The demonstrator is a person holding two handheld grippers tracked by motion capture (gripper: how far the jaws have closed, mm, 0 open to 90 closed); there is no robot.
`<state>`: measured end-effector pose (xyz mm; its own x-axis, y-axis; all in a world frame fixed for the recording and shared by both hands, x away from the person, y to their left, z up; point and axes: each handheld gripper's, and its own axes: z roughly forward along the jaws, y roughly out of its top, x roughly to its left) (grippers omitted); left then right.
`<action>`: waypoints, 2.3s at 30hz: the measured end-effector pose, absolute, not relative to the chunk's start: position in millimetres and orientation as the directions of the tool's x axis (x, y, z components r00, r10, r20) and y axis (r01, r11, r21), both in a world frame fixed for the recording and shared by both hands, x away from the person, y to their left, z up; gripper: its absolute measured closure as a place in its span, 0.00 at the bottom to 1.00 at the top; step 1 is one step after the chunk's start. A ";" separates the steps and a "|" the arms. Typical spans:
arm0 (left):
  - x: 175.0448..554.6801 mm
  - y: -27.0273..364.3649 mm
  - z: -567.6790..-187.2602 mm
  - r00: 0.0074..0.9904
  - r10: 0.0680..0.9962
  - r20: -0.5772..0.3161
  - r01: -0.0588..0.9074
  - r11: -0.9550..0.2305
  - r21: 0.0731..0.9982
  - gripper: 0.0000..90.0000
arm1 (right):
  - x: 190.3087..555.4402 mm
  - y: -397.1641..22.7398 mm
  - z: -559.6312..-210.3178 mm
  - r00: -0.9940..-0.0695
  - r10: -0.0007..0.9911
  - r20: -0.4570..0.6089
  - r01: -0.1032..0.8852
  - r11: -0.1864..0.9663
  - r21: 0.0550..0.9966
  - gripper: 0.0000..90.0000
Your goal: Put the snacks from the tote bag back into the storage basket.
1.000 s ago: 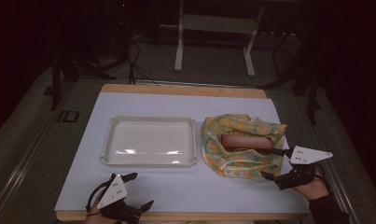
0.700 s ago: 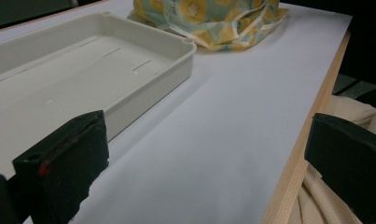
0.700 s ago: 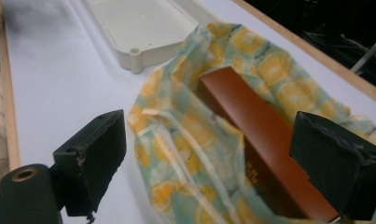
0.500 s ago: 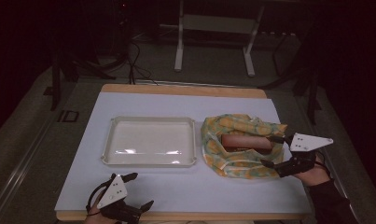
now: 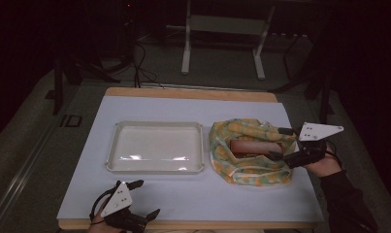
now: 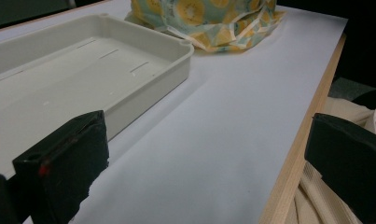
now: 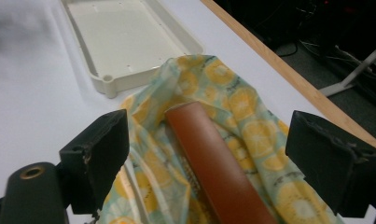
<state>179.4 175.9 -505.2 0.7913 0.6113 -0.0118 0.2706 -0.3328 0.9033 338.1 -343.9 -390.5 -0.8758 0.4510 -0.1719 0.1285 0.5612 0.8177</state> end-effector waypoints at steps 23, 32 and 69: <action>178.9 177.0 -505.4 0.790 0.613 -0.002 0.268 -0.342 0.900 0.00 | 397.3 -334.3 -417.4 -0.908 0.405 -0.111 0.235 0.708 0.665 0.26; 179.6 177.0 -506.0 0.789 0.614 -0.004 0.271 -0.344 0.899 0.00 | 410.9 -329.2 -438.0 -0.915 0.391 -0.104 0.253 0.754 0.606 0.31; 179.5 178.2 -506.2 0.787 0.617 -0.009 0.275 -0.338 0.900 0.00 | 418.0 -314.5 -467.1 -0.955 0.256 -0.150 0.167 0.881 0.442 0.47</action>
<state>179.5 178.2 -506.2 0.7868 0.6171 -0.0087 0.2753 -0.3384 0.8998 418.0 -314.5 -467.1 -0.9551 0.2557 -0.1498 0.1665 0.8812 0.4424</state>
